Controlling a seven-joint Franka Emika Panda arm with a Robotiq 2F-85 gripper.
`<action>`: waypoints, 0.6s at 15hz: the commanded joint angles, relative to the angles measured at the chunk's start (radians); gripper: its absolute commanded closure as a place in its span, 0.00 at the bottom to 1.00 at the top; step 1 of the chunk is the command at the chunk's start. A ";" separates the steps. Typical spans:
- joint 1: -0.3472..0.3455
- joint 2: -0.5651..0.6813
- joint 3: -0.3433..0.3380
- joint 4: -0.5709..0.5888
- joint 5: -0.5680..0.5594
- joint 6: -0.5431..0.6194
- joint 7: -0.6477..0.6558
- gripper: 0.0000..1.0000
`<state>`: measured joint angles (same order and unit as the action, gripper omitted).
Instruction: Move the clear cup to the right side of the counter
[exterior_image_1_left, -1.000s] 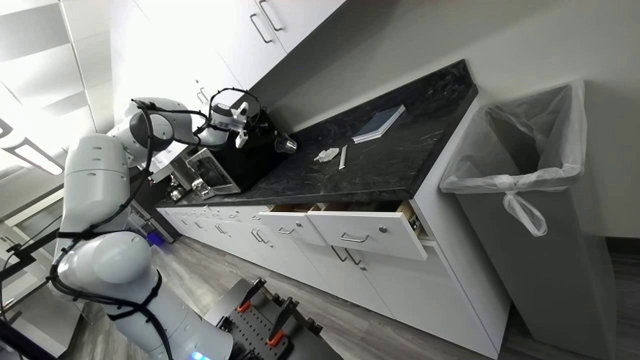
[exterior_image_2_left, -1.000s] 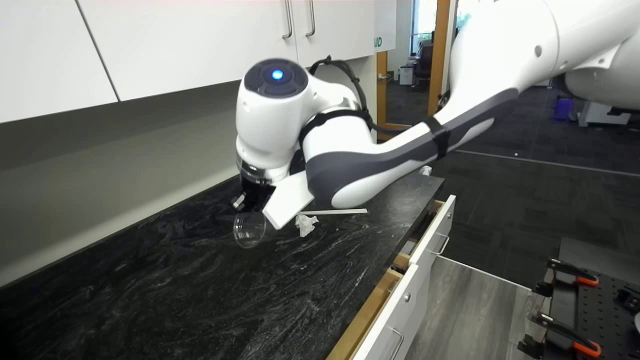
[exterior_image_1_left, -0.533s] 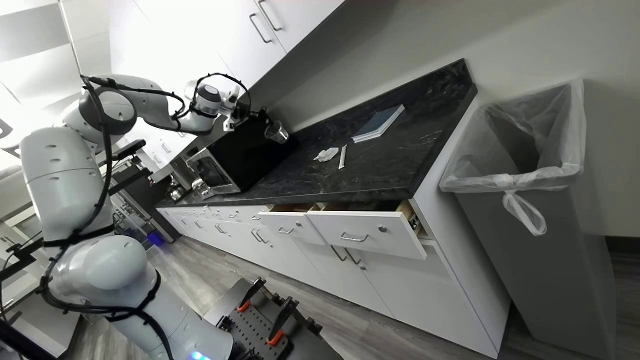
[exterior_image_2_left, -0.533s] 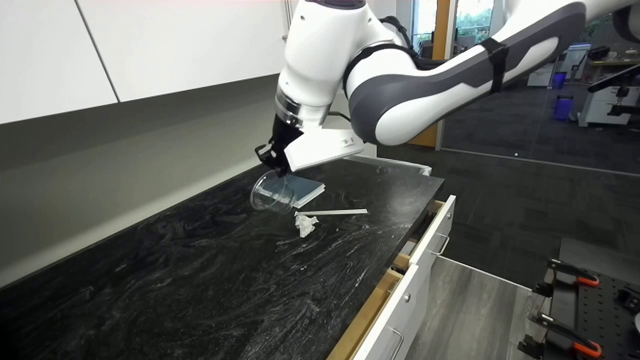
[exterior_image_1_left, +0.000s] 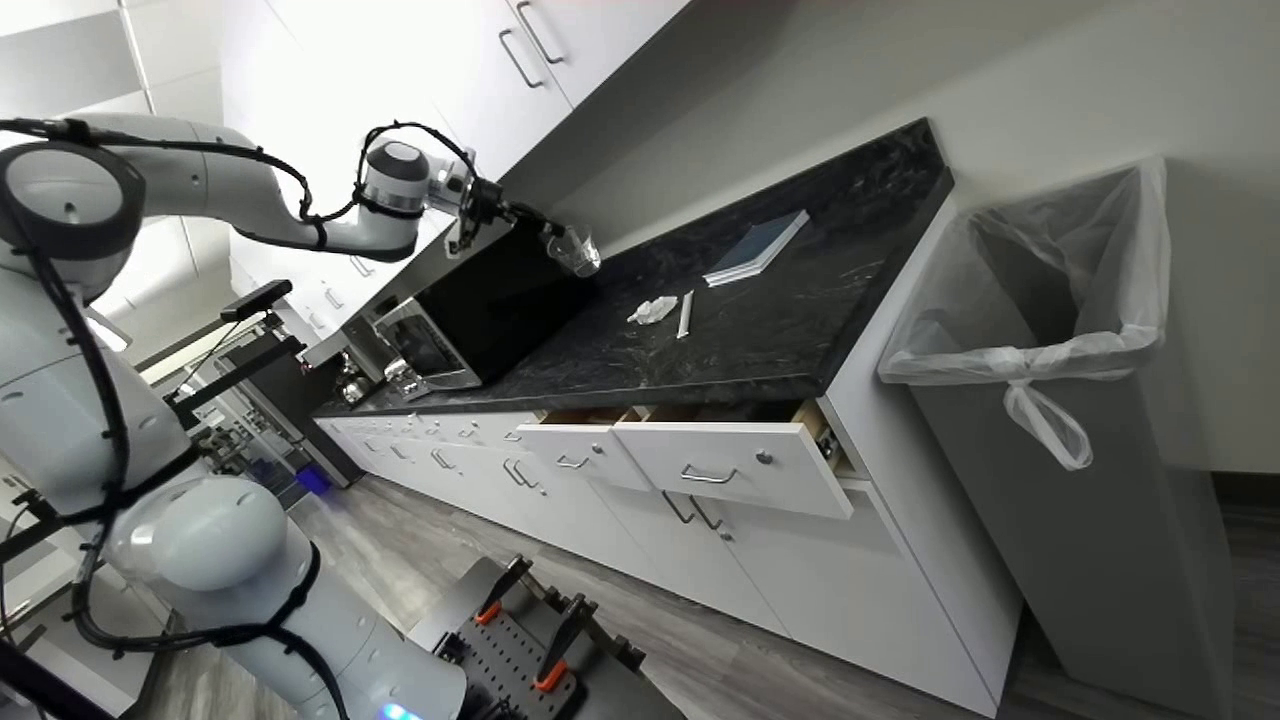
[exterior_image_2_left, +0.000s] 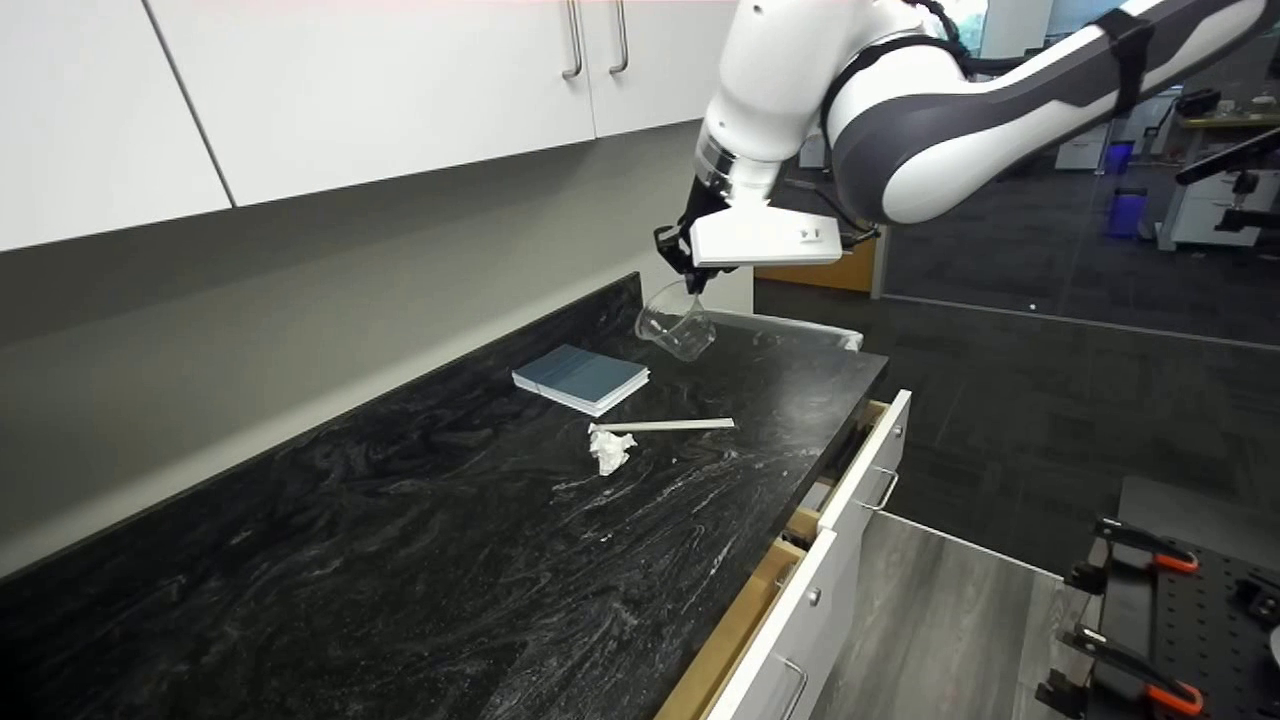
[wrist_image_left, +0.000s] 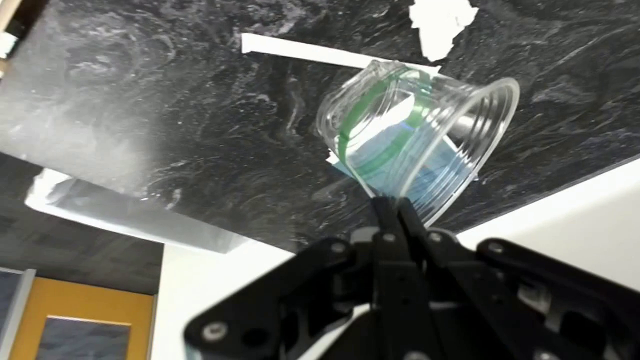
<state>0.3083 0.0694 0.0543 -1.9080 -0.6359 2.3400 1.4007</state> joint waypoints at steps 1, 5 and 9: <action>-0.049 -0.028 0.040 -0.030 0.000 -0.003 -0.001 0.96; -0.081 -0.017 0.039 -0.022 -0.108 -0.026 0.105 0.99; -0.154 0.061 -0.016 0.023 -0.280 -0.050 0.235 0.99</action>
<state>0.2052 0.0588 0.0598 -1.9488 -0.8120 2.3198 1.5587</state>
